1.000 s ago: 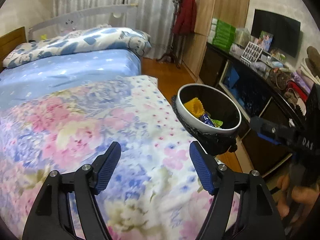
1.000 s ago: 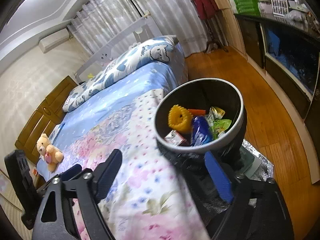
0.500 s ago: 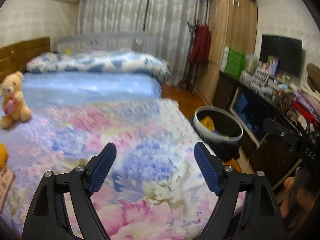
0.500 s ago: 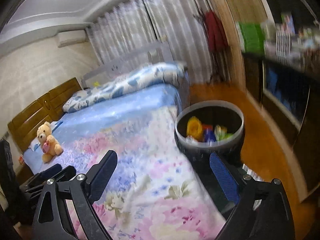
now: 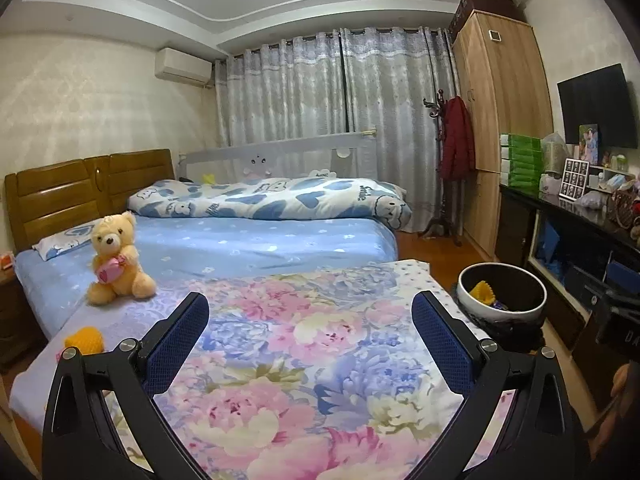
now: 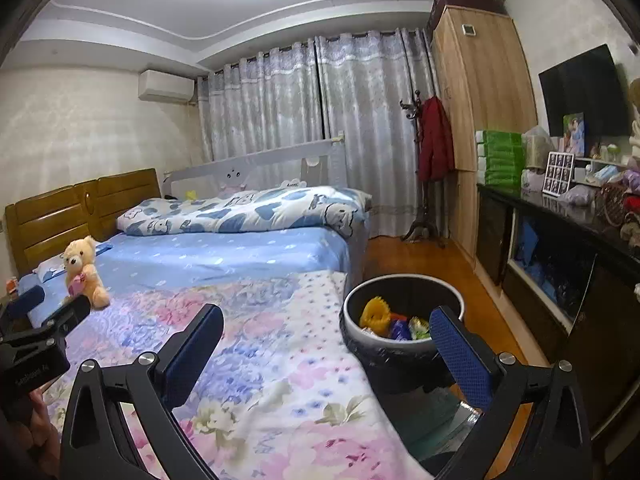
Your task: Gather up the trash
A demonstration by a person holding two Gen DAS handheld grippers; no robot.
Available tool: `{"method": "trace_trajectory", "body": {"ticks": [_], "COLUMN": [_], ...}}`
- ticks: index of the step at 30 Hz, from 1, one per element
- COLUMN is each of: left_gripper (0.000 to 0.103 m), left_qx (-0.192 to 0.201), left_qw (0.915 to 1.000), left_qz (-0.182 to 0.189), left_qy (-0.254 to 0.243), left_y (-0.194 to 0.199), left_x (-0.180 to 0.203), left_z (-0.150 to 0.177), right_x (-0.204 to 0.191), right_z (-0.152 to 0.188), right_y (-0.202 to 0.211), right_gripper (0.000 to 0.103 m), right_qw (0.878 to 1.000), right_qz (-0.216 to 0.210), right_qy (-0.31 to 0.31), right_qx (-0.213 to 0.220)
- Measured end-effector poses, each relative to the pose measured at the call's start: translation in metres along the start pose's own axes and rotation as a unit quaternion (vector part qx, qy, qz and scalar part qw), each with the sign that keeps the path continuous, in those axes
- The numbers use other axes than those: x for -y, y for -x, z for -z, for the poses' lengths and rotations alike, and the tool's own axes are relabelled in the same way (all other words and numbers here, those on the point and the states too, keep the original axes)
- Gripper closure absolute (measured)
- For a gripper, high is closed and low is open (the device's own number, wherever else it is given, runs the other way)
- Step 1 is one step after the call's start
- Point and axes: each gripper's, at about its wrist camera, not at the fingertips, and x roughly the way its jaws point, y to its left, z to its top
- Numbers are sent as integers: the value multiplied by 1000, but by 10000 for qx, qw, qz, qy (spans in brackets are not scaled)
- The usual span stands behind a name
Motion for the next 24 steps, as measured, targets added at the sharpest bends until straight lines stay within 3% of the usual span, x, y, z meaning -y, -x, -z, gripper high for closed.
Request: {"method": "trace_trajectory", "body": {"ticks": [24], "left_gripper": [0], "left_qx": [-148], "left_qw": [9998], "left_qz": [-54], "left_qy": [145], "left_y": [0], "left_x": [-10], "left_z": [7], "right_x": [-8], "right_z": [10], "right_y": [-1], "right_gripper": [0], "right_qw": [9996], "right_qz": [-177], "right_qy": [-47], "right_qx": [-214]}}
